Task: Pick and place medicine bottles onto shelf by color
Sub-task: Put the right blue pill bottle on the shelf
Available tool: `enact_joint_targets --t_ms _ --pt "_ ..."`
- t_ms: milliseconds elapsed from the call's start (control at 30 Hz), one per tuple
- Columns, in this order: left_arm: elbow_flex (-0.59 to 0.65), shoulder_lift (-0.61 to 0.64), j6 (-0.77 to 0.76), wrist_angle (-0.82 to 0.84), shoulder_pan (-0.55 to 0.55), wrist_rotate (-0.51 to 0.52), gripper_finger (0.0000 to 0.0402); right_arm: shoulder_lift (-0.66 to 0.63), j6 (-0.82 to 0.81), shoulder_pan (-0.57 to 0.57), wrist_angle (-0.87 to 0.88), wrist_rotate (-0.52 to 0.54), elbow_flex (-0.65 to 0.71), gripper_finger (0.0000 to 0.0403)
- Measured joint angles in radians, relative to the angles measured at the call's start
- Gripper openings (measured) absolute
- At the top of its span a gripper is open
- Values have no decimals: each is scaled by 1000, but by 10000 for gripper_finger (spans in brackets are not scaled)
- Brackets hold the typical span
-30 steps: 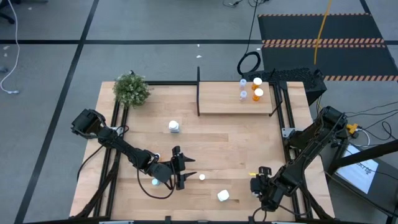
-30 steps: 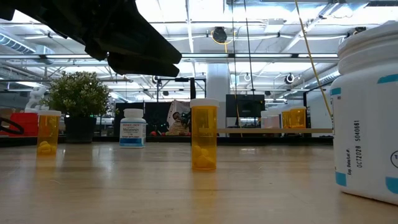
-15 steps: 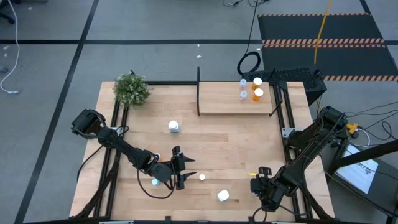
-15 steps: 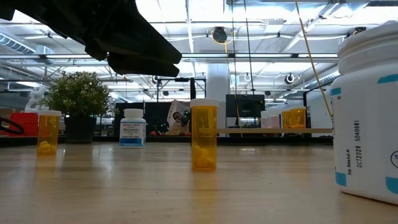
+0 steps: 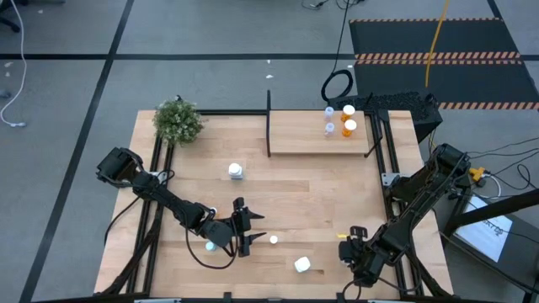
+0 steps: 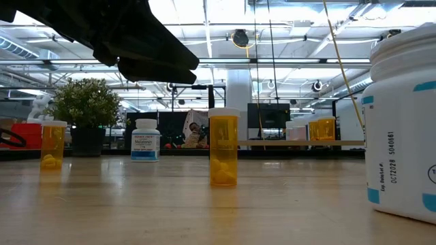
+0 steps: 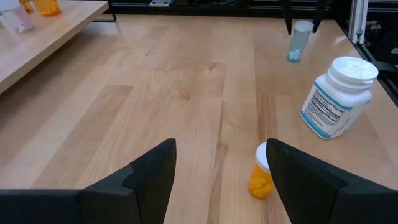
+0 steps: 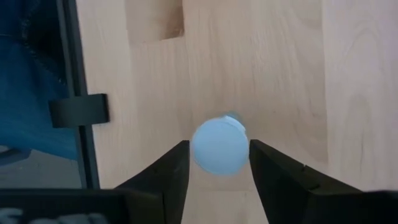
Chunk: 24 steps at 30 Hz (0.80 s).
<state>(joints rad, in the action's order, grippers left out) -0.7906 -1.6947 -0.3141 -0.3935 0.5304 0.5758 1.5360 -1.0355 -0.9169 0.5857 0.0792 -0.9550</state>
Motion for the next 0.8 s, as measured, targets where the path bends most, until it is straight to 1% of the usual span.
enact_joint_targets --t_ms 367,700,800 --pt "0 0 0 0 0 0 250 0 17 0 -29 -1 0 159" --pt "0 0 0 0 0 0 250 -1 31 8 -17 -2 0 115" --pt "0 0 0 0 0 0 250 -3 34 8 -15 -2 0 111"
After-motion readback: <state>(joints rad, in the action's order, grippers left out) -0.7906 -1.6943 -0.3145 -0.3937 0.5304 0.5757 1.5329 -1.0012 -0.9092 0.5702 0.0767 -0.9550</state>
